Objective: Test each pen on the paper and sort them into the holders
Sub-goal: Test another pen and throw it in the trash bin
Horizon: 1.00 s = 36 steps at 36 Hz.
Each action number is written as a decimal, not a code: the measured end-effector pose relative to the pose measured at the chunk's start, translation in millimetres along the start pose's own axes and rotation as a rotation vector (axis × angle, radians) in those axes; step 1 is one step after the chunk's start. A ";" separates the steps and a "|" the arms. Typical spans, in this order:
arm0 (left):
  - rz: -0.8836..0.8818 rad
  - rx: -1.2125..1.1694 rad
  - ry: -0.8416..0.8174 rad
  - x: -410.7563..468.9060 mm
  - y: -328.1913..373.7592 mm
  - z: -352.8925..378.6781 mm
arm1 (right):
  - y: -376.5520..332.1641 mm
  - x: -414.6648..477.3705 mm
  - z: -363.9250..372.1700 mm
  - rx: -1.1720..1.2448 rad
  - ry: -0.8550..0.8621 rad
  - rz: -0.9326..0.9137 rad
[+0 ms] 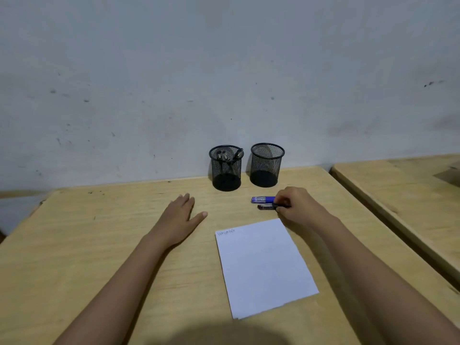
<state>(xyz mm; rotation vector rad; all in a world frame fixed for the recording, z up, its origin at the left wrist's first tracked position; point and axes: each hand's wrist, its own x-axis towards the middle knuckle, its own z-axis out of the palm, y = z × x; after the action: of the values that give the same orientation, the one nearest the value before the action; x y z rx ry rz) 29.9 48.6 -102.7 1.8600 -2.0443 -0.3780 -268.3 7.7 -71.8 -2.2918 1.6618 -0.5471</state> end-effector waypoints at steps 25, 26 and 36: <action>0.179 -0.748 0.208 -11.9 59.8 -21.4 | -81.1 -0.3 -2.0 0.174 0.106 -0.375; 0.185 -0.758 0.212 -14.4 57.1 -22.6 | -81.4 -1.5 -1.5 0.202 0.113 -0.384; 0.094 -1.020 0.278 -35.5 29.1 -29.3 | -76.6 -15.8 1.5 0.818 0.031 -0.186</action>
<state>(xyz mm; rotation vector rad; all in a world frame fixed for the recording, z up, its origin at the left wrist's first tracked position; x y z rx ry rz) 18.9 88.0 -66.7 1.0942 -1.3218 -0.8698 -206.7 46.7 -43.5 -1.8107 0.9533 -1.0658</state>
